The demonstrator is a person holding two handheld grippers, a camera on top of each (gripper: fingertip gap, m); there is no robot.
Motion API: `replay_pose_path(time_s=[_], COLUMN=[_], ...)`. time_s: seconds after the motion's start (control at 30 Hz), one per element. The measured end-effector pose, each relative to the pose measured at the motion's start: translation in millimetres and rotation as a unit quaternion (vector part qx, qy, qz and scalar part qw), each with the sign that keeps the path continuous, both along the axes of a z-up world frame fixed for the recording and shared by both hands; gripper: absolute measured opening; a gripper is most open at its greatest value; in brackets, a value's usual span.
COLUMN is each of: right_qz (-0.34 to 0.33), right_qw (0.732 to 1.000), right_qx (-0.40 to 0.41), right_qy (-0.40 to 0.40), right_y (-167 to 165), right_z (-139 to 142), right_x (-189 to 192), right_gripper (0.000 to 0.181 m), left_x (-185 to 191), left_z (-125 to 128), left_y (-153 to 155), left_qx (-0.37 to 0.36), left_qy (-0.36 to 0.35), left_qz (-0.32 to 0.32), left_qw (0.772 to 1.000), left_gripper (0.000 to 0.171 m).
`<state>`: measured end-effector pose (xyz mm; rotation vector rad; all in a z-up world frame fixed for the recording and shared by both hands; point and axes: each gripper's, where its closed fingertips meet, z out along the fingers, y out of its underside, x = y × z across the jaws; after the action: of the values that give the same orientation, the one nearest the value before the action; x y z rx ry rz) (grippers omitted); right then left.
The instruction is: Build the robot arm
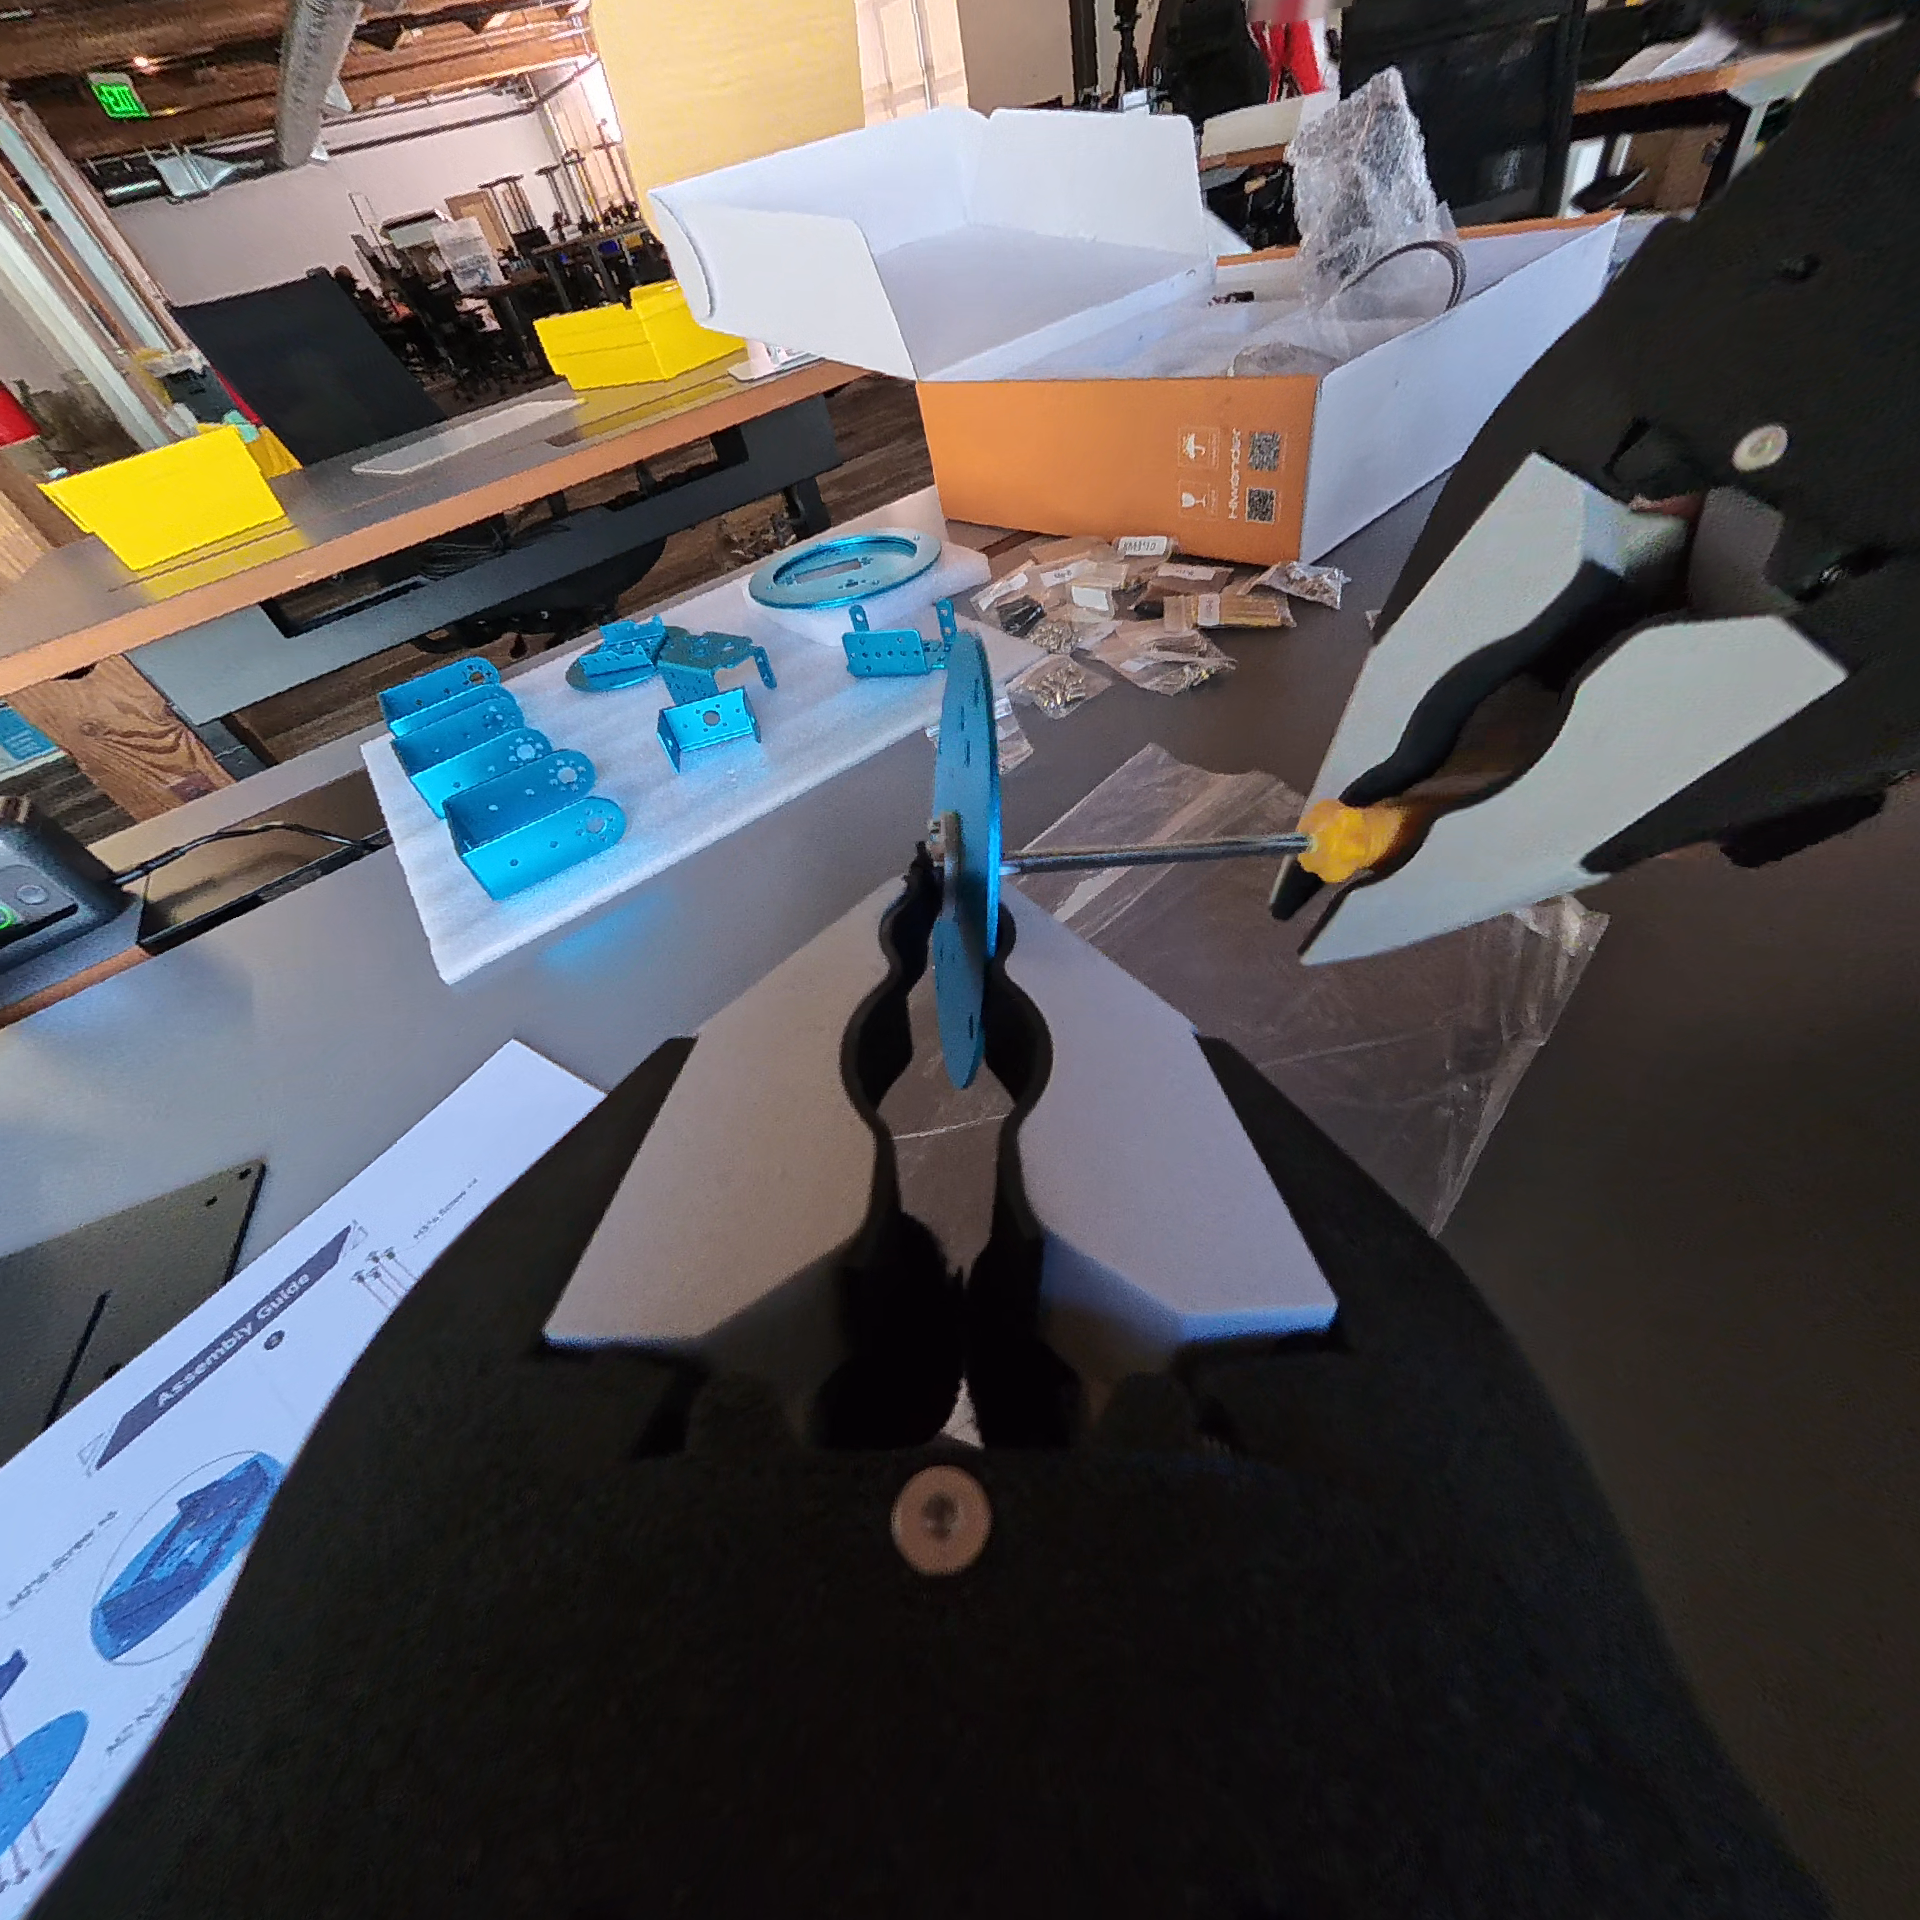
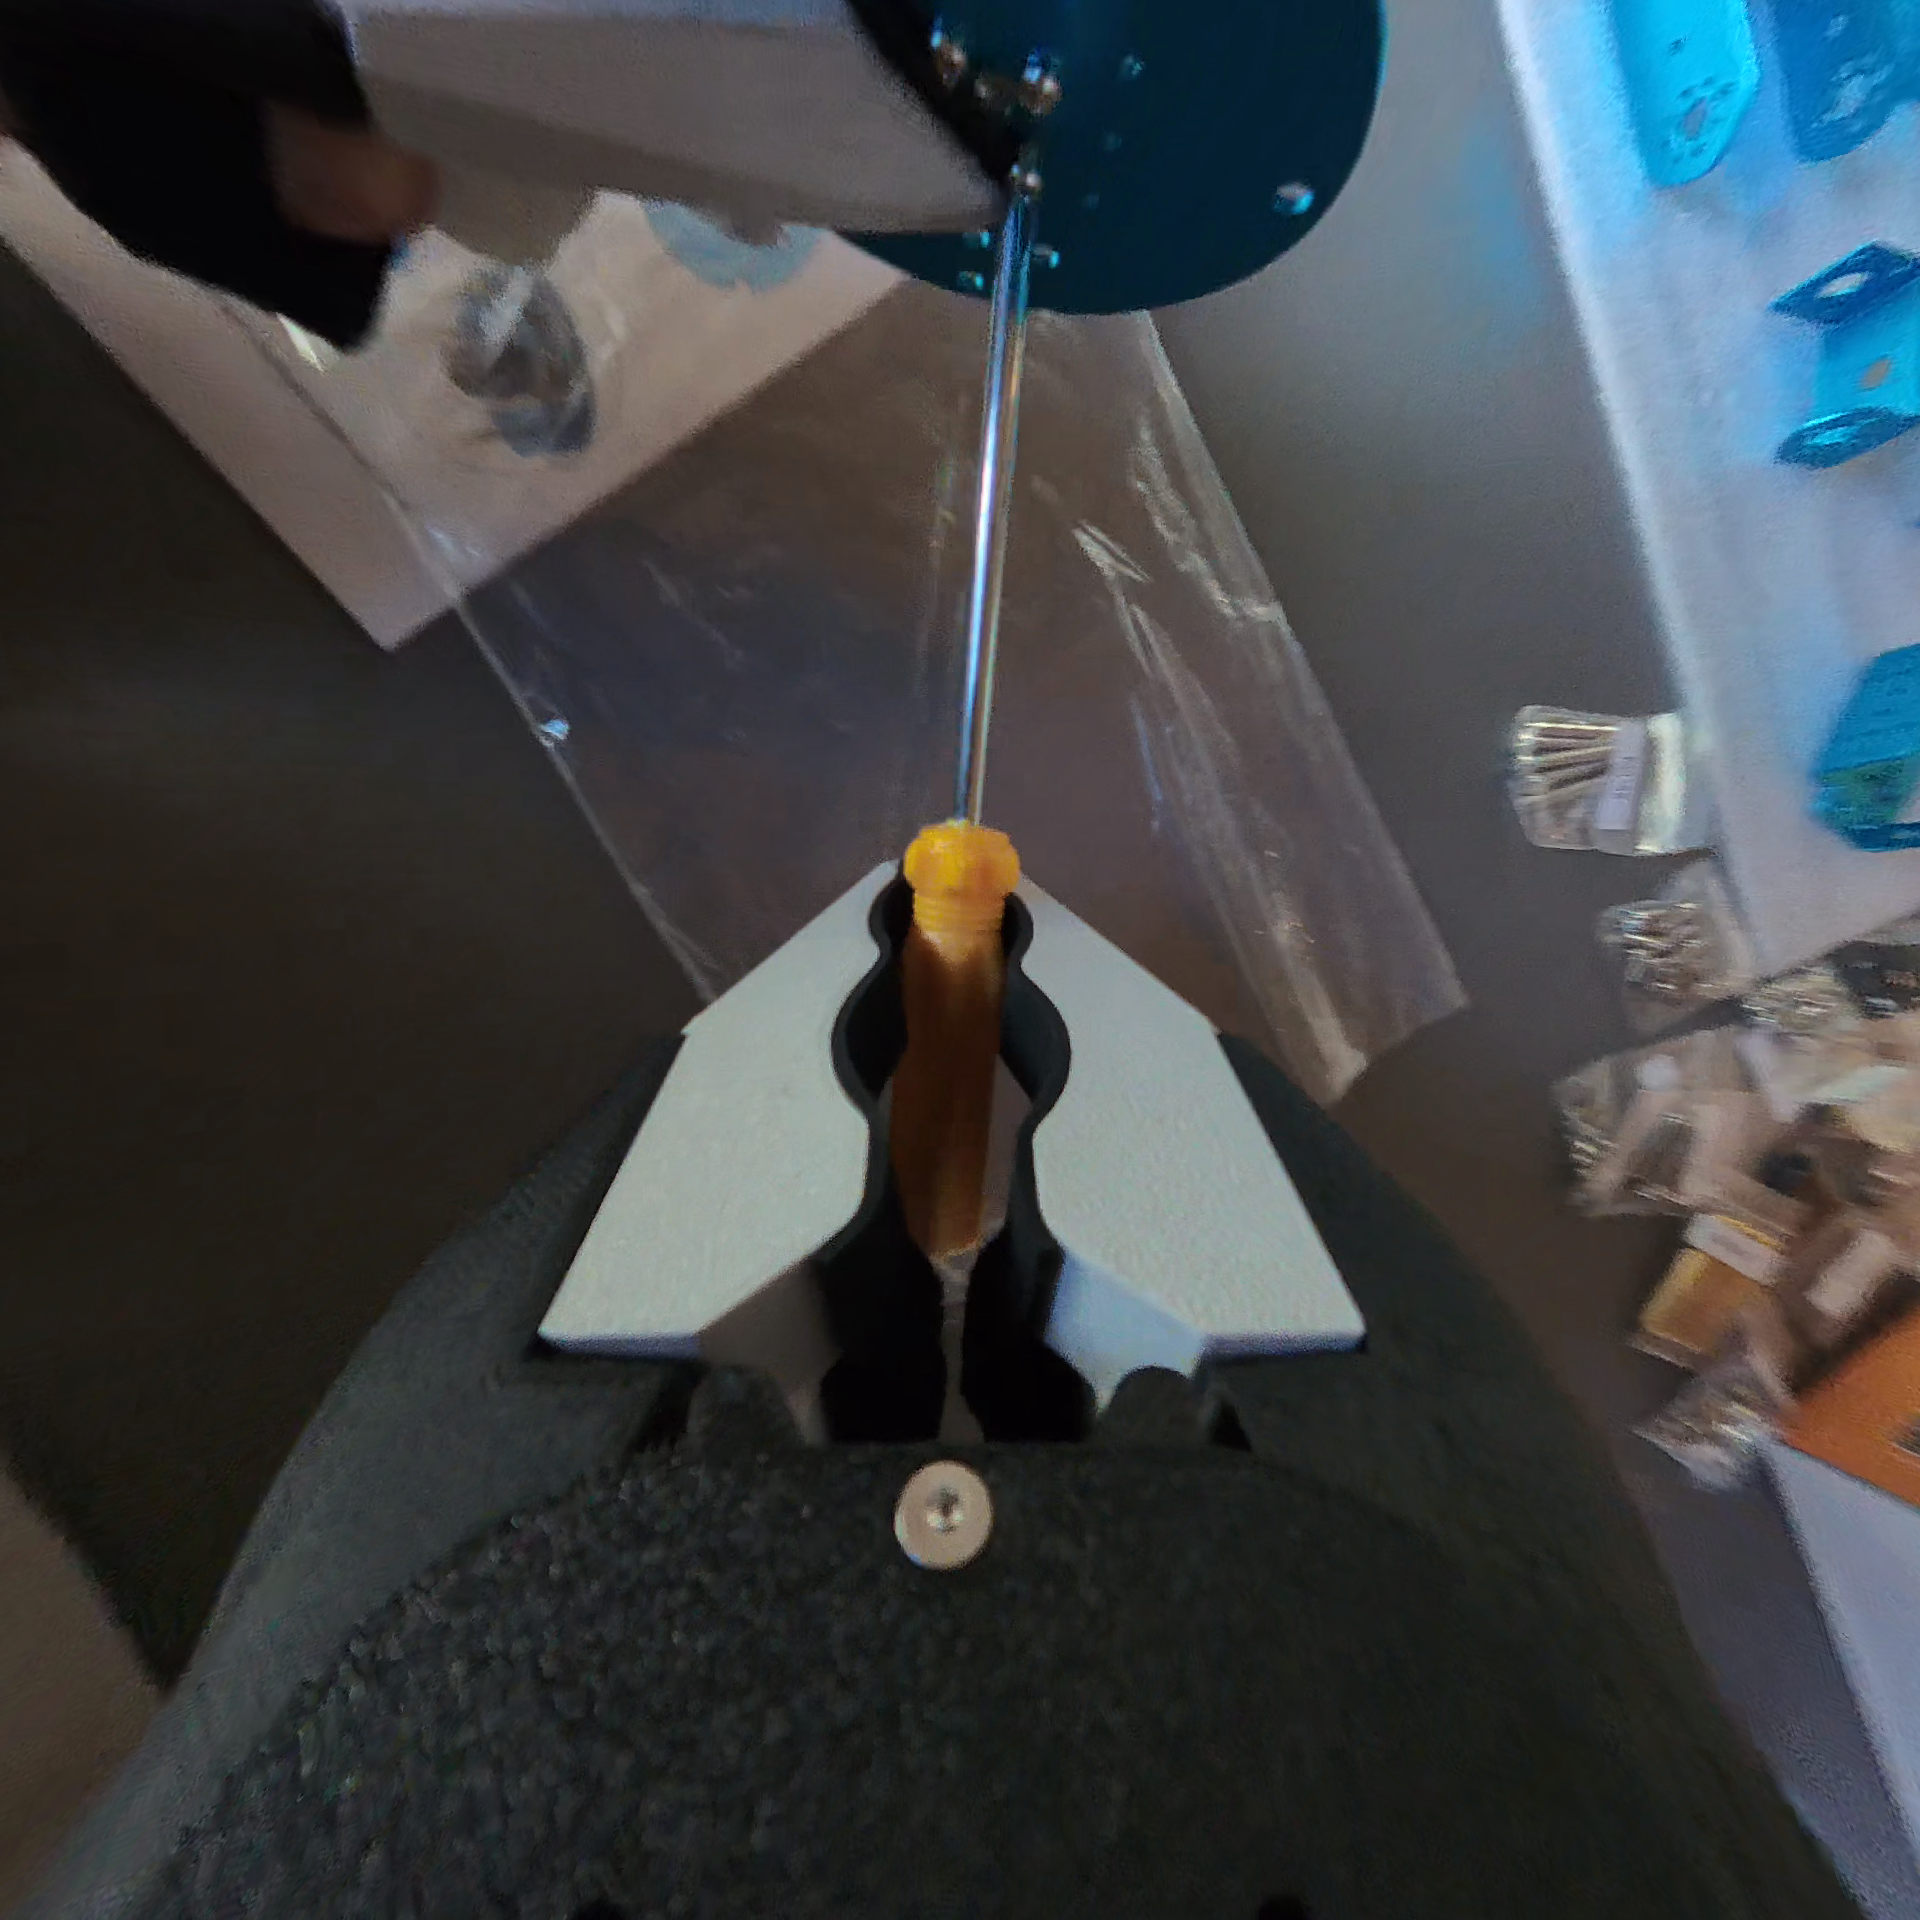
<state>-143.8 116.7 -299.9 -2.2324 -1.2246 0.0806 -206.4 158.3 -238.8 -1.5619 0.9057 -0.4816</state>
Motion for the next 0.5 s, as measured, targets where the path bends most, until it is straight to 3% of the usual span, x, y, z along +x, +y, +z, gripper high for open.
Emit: replay_pose_path(time_s=[0.13, 0.5], right_qz=[-0.01, -0.017], right_qw=[0.994, 0.988], right_qx=[0.051, -0.11], right_qy=[-0.094, 0.104], right_y=[6, -11], right_z=[3, 7], right_x=[11, -8], right_gripper=[0.011, 0.012], left_x=[1, 1], left_z=[-18, -7], left_y=[6, 2], left_qx=[0.019, -0.029], left_qy=[0.085, -0.005], left_qz=[0.039, 0.007], left_qw=[0.995, 1.0], left_gripper=[0.007, 0.007])
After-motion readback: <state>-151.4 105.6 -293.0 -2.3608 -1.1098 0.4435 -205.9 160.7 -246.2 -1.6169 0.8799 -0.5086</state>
